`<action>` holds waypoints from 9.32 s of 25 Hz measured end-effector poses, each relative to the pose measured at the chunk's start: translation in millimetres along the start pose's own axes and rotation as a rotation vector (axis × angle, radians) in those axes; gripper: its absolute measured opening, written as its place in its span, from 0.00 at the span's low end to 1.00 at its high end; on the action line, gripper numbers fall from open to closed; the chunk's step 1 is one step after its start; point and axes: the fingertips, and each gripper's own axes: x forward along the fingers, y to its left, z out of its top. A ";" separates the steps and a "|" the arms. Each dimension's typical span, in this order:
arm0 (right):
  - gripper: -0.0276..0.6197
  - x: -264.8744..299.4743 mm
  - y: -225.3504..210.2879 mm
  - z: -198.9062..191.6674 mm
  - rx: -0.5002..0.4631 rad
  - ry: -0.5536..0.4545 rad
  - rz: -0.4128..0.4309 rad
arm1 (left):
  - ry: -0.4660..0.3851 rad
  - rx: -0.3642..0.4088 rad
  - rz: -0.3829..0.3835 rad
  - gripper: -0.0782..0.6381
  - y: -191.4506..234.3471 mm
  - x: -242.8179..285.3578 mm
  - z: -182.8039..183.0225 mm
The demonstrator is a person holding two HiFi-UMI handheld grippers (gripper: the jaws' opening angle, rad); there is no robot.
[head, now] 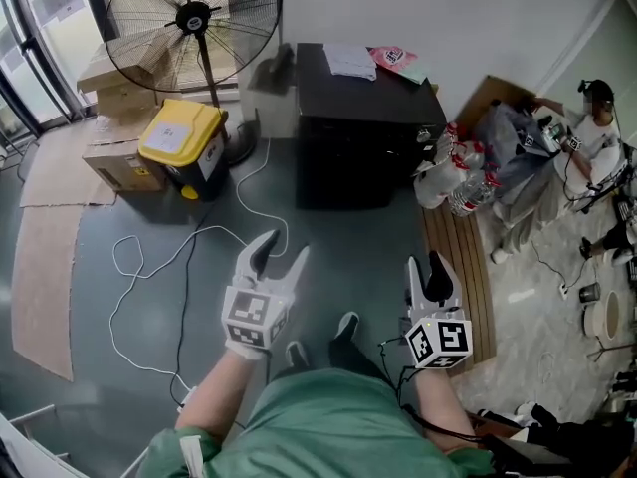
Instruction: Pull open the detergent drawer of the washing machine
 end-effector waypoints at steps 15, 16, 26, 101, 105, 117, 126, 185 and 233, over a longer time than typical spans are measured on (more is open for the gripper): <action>0.29 108.2 -19.8 9.0 0.017 -0.017 0.134 | 0.004 0.006 0.120 0.43 49.7 59.6 20.2; 0.29 116.2 -25.4 8.0 0.022 -0.013 0.142 | 0.009 0.004 0.124 0.43 49.8 67.6 20.9; 0.29 180.0 -80.8 4.0 0.072 0.005 0.231 | 0.055 0.019 0.182 0.42 40.8 143.2 28.5; 0.28 475.5 -222.8 -47.5 0.113 0.214 0.096 | 0.334 -0.541 -0.192 0.48 212.2 521.0 -161.3; 0.28 469.8 -235.8 -65.0 0.134 0.255 0.088 | 0.322 -0.621 -0.203 0.48 217.2 536.2 -179.0; 0.29 452.8 -255.1 -102.3 0.115 0.338 0.032 | 0.276 -0.807 -0.251 0.48 235.7 570.0 -220.9; 0.29 459.0 -237.0 -102.6 0.123 0.340 0.048 | 0.245 -0.866 -0.249 0.52 252.3 581.9 -225.2; 0.28 441.1 -237.7 -126.8 0.261 0.380 0.089 | 0.071 -0.918 -0.292 0.52 250.0 587.1 -211.1; 0.28 410.2 -212.8 -138.2 0.357 0.403 0.149 | 0.071 -0.957 -0.361 0.63 217.3 600.4 -204.9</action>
